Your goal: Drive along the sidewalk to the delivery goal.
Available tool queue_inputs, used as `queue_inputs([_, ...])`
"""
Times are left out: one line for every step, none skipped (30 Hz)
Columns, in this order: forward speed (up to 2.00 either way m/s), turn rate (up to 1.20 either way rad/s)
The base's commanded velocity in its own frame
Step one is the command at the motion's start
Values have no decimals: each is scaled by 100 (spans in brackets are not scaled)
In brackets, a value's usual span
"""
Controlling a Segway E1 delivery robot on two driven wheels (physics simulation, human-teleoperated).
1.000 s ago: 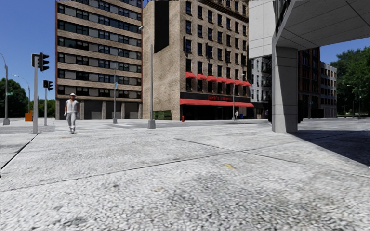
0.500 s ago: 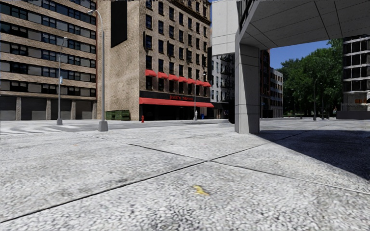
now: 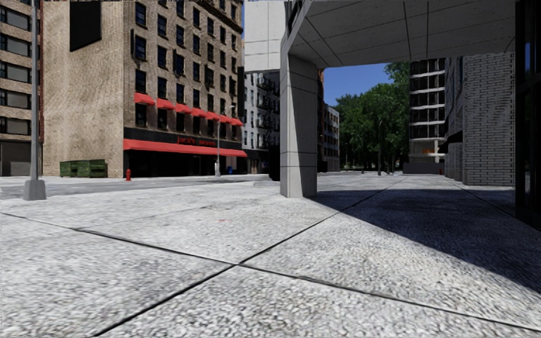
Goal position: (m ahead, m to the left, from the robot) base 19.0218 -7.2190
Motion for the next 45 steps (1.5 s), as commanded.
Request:
queue_inputs([200, -58])
queue_inputs([200, -58])
queue_inputs([200, -58])
queue_inputs([200, -58])
queue_inputs([200, -58])
queue_inputs([200, -58])
queue_inputs([200, -58])
queue_inputs([200, -58])
queue_inputs([200, -58])
queue_inputs([200, -58])
queue_inputs([200, -58])
queue_inputs([200, -58])
queue_inputs([200, -58])
queue_inputs([200, -58])
queue_inputs([200, -58])
queue_inputs([200, -58])
queue_inputs([200, -58])
queue_inputs([200, -58])
queue_inputs([200, -58])
queue_inputs([200, -58])
queue_inputs([200, -58])
queue_inputs([200, -57])
queue_inputs([200, -57])
queue_inputs([200, 0])
queue_inputs([200, 0])
queue_inputs([200, 0])
queue_inputs([200, 0])
queue_inputs([200, 0])
queue_inputs([200, 0])
queue_inputs([200, 0])
queue_inputs([200, 0])
queue_inputs([200, 0])
queue_inputs([200, 0])
queue_inputs([200, 0])
queue_inputs([200, 0])
queue_inputs([200, 0])
queue_inputs([200, 0])
queue_inputs([200, 0])
queue_inputs([200, 0])
queue_inputs([200, 0])
queue_inputs([200, 0])
queue_inputs([200, 0])
queue_inputs([200, 0])
queue_inputs([200, 0])
queue_inputs([200, 0])
